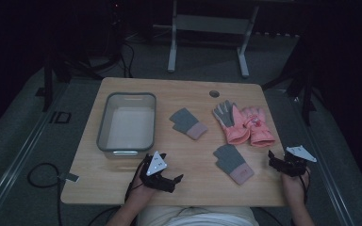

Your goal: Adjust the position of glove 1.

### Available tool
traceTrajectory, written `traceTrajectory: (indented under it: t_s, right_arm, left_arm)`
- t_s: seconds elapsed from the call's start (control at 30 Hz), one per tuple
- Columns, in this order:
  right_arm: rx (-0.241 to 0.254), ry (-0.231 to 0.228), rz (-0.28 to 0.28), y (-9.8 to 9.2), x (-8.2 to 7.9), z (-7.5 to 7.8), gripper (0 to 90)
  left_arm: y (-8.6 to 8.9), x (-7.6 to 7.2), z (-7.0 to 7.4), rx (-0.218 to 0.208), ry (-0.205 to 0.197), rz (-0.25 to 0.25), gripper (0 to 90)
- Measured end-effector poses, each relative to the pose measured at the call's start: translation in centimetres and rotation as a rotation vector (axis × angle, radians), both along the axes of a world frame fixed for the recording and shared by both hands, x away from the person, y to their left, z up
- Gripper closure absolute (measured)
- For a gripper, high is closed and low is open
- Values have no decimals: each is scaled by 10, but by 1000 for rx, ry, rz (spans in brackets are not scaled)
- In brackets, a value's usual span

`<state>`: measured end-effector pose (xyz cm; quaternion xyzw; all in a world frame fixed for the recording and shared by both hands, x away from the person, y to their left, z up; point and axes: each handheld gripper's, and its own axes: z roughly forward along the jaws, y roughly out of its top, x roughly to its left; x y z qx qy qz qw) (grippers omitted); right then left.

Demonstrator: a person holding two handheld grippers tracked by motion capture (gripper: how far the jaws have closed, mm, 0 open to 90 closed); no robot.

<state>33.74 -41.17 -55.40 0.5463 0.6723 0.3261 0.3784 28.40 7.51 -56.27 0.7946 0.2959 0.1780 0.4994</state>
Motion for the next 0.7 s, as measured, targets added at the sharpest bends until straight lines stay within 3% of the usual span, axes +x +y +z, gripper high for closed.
traceTrajectory:
  t_s: [0.27,0.4,0.57,0.7]
  right_arm:
    - [-6,28,8,2,1,2,129]
    - [5,71,31,2,3,2,128]
    - [50,62,52,2,3,12,128]
    - [32,43,61,4,4,20,128]
  left_arm:
    - [0,-1,0,-3,-11,-10,0]
    - [1,0,0,-11,3,-8,0]
    - [1,0,0,-10,3,-14,0]
    - [1,0,0,-17,6,-16,0]
